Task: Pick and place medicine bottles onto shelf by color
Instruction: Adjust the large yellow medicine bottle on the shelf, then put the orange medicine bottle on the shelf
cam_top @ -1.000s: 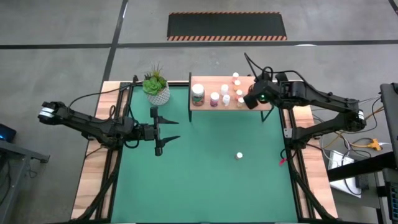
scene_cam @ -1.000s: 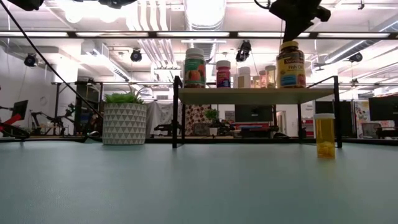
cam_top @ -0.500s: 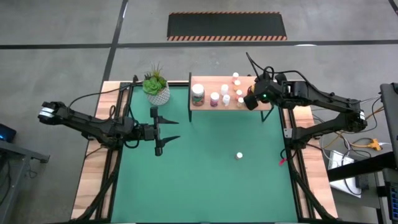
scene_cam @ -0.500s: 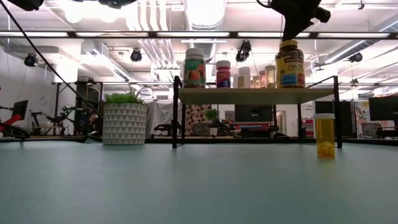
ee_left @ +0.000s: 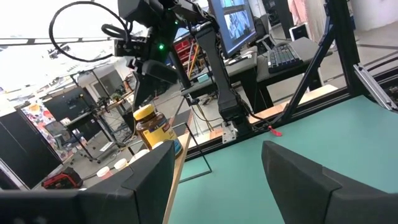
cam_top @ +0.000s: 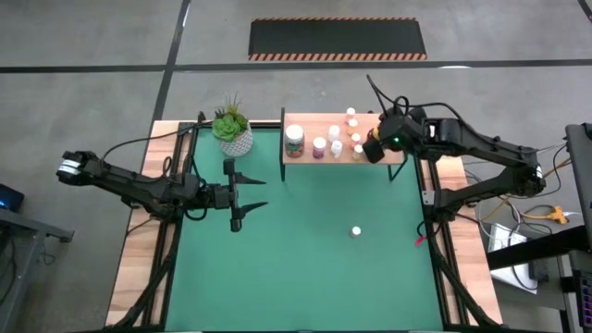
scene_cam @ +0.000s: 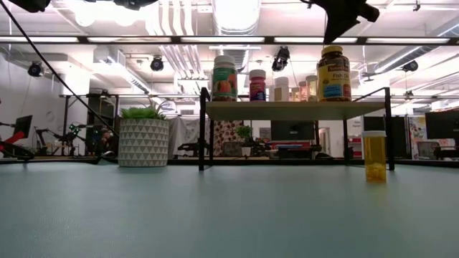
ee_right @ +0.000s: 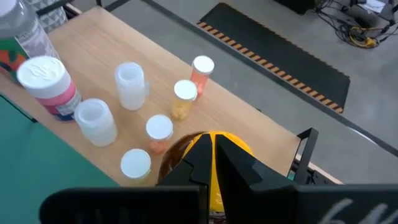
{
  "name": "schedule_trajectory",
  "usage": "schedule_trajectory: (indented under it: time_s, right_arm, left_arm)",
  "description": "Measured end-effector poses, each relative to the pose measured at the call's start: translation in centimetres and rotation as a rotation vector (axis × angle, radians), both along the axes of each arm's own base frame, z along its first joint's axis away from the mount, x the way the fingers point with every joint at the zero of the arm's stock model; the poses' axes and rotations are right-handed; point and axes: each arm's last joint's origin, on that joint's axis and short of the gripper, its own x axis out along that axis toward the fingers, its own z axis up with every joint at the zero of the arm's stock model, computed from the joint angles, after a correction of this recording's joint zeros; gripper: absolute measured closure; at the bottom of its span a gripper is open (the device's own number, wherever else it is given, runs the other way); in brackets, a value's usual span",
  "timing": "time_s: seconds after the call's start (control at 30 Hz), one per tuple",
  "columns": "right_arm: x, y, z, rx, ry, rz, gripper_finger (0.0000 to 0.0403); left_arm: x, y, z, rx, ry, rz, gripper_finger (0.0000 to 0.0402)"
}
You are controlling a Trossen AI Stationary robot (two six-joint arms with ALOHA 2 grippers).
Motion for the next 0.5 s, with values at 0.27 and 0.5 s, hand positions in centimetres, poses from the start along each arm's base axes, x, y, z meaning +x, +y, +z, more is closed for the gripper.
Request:
schedule_trajectory:
  time_s: [0.27, 0.5]
  right_arm:
    - [0.1, 0.2, 0.7, -0.016, -0.014, 0.021, 0.039]
    - [0.7, 1.6, 0.8, 0.027, -0.048, 0.134, 0.039]
  left_arm:
    - [0.0, 0.0, 0.0, 0.0, 0.0, 0.0, 0.0178]
    - [0.0, 0.0, 0.0, 0.0, 0.0, 0.0, 0.0178]
